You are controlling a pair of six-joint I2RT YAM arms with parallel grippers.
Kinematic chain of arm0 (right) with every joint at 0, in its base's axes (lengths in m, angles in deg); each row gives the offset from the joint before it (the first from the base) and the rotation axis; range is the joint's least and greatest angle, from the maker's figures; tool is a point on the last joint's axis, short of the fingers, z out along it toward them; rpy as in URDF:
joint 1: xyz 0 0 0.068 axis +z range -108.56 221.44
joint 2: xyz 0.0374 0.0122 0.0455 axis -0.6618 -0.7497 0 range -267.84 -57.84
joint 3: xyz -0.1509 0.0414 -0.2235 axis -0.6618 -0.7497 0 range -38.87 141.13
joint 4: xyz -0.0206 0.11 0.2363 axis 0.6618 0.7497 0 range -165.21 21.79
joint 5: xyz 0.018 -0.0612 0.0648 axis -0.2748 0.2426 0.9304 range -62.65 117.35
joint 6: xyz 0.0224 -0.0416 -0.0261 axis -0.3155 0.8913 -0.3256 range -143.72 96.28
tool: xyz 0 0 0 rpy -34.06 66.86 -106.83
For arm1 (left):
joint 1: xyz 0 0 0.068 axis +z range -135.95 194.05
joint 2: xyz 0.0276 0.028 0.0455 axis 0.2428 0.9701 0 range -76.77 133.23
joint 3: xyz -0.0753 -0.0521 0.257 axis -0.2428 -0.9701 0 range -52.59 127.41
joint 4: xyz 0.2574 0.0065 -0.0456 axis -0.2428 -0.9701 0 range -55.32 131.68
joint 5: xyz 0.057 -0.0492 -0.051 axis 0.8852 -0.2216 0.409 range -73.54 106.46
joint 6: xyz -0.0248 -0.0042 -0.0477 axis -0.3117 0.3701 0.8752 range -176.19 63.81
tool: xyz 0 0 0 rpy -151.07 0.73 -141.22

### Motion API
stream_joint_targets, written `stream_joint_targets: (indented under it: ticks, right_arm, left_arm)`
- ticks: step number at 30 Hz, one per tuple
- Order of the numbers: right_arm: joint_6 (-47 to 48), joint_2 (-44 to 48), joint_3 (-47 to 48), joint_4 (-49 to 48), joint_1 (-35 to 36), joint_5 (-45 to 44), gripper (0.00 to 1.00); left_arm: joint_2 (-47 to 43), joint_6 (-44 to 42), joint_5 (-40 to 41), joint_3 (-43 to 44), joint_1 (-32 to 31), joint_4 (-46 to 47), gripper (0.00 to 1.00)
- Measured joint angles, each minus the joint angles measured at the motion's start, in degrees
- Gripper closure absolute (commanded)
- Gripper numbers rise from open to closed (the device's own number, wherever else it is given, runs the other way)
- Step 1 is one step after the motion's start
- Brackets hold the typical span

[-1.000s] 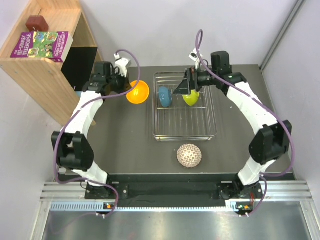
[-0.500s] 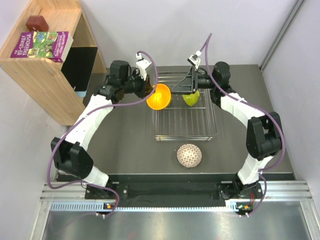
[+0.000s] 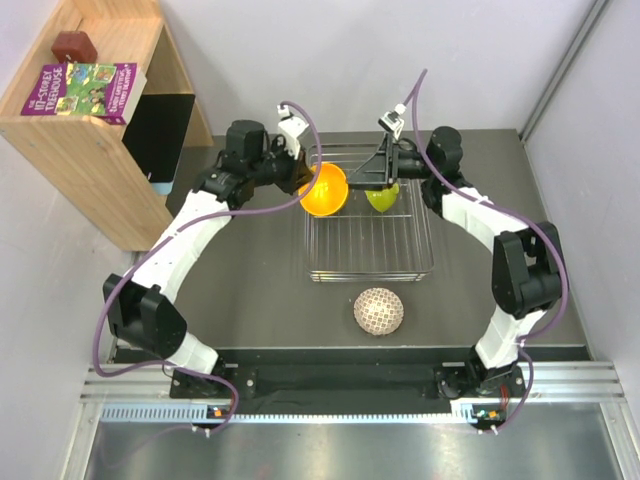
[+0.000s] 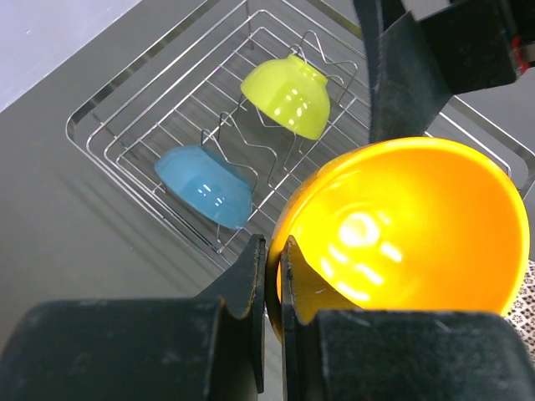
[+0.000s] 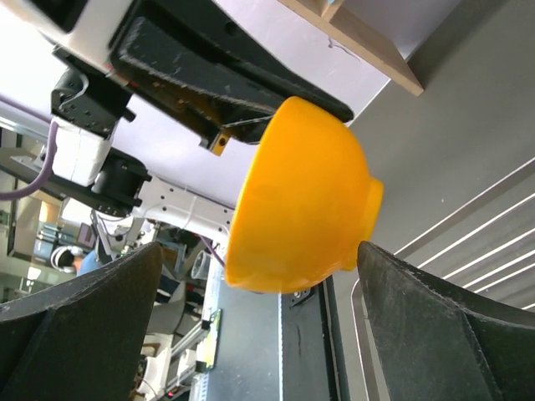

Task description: Load the bowls into the dish rack

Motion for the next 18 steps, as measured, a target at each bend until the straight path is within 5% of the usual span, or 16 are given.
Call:
stream_joint_targets:
  ticks: [18]
  right_arm:
    - [3.3, -3.1, 0.0, 7.6, 1.7, -0.7, 0.1]
  left_arm:
    - [0.0, -1.9, 4.3, 0.1, -2.2, 0.1, 1.0]
